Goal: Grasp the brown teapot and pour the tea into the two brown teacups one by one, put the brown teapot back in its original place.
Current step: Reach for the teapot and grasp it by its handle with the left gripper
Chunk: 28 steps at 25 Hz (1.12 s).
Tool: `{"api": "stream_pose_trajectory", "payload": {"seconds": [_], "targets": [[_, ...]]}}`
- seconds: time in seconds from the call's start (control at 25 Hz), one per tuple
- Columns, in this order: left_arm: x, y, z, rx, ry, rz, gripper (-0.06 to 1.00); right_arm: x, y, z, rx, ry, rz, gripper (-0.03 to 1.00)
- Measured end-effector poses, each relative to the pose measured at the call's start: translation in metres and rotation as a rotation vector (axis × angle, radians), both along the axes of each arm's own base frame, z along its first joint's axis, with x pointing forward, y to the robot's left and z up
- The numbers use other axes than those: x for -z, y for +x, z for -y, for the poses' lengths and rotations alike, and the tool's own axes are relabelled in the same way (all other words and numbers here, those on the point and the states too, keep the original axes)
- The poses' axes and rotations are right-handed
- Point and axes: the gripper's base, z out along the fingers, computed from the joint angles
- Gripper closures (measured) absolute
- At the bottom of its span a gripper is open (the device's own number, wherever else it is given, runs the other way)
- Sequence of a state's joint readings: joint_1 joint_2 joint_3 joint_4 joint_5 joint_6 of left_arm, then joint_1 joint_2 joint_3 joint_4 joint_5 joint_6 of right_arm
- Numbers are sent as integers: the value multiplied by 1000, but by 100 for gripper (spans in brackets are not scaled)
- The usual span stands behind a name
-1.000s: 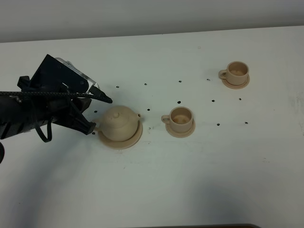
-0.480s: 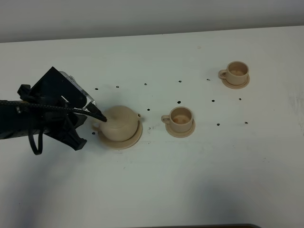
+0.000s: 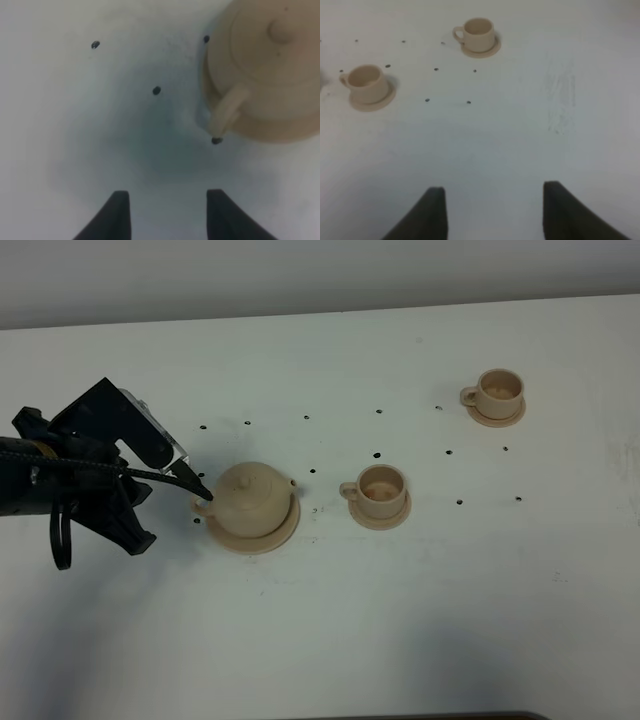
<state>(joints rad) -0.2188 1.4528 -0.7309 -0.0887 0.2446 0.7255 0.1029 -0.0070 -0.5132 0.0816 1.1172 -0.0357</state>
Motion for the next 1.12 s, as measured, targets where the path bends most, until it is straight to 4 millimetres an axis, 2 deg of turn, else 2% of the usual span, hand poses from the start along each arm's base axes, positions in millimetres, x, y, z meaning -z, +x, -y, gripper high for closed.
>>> {"api": "stream_pose_trajectory", "payload": {"seconds": [0.32, 0.44, 0.76, 1.12], "targets": [[17, 10, 4, 26, 53, -66, 56, 0, 0, 0, 0, 0, 0, 55], [15, 16, 9, 42, 59, -63, 56, 0, 0, 0, 0, 0, 0, 55], [15, 16, 10, 128, 161, -47, 56, 0, 0, 0, 0, 0, 0, 55], [26, 18, 15, 209, 245, -59, 56, 0, 0, 0, 0, 0, 0, 55]]}}
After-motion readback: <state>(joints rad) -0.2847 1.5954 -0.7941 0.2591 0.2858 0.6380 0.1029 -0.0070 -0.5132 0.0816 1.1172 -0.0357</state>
